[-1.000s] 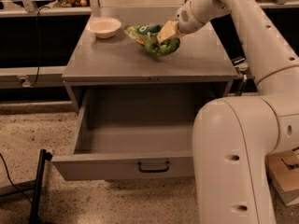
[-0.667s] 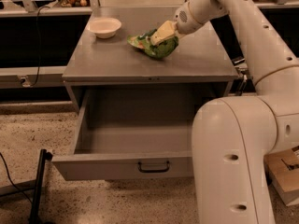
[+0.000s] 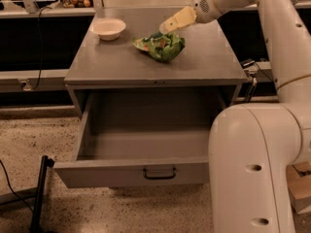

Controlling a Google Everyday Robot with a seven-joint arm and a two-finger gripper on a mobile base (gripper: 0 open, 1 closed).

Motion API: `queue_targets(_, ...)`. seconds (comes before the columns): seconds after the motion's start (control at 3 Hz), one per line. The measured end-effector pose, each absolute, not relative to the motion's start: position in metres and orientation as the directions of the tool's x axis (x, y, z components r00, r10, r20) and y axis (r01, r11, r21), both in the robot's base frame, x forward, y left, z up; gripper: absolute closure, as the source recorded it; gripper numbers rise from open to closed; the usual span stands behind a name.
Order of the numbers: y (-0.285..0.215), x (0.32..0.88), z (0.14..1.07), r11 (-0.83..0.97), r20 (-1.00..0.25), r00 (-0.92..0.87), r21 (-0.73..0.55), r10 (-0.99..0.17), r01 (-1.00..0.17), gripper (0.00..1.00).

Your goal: Pick green rice chip bag from top drawer and place on counter

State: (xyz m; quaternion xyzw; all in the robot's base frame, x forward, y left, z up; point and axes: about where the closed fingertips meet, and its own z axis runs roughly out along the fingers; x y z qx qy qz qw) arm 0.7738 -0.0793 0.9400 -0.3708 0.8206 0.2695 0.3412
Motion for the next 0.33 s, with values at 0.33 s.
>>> queue_targets(0.33, -0.0879, 0.7786, 0.9811, 0.605, -0.808, -0.403, 0.074, -0.43, -0.793, 0.0)
